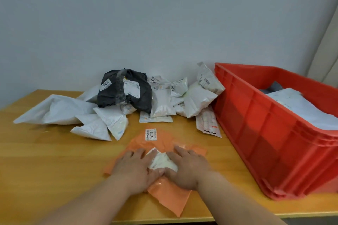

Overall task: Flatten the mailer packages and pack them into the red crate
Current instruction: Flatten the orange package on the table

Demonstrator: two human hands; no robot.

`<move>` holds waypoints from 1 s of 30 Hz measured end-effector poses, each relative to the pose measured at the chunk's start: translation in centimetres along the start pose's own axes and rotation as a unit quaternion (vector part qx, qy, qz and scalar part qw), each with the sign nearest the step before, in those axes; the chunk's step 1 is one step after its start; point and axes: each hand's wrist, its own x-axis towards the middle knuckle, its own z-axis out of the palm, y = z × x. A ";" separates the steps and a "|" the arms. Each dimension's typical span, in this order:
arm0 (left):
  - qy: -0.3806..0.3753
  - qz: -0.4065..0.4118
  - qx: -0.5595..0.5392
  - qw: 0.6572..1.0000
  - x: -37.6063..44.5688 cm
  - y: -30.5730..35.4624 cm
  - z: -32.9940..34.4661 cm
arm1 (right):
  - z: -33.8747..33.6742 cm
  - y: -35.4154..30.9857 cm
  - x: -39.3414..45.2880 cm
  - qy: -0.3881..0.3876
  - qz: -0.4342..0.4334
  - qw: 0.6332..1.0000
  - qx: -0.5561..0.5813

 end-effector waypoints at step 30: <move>-0.021 0.045 0.010 0.999 5.2 -0.8 -0.5 | 1.3 -0.3 3.1 0.111 0.019 0.992 0.057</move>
